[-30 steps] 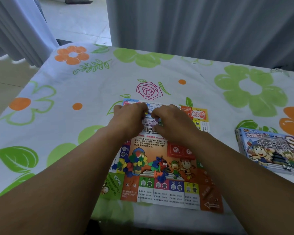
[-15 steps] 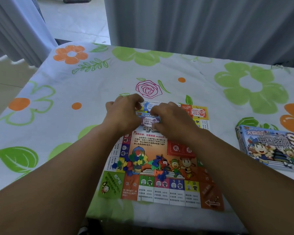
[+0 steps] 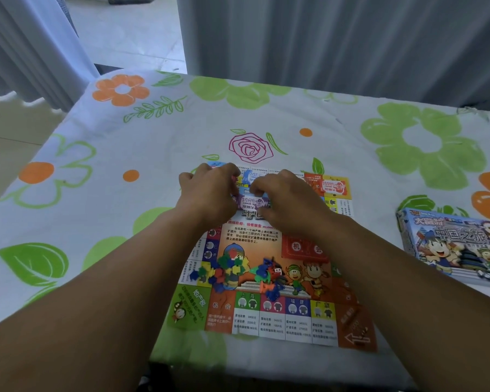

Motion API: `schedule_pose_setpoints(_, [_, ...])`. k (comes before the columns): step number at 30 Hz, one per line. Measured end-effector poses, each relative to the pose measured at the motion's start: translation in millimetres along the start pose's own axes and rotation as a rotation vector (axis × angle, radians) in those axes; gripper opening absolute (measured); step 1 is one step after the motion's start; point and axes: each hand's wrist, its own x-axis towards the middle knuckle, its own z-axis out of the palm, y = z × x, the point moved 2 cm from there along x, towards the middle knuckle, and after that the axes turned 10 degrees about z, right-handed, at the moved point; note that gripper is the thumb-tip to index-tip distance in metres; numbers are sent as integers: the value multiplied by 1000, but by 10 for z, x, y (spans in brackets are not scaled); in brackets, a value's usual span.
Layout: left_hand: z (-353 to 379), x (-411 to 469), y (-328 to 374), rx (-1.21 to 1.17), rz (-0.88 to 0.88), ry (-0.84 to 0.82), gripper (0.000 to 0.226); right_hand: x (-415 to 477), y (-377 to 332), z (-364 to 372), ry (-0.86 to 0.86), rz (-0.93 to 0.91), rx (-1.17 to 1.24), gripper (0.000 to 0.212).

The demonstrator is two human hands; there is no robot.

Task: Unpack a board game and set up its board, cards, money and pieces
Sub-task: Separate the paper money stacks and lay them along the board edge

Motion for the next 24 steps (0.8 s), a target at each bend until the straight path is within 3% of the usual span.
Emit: schedule_pose_setpoints(24, [-19, -18, 37, 0, 44, 5, 53, -5, -8, 6, 3, -33, -21, 28])
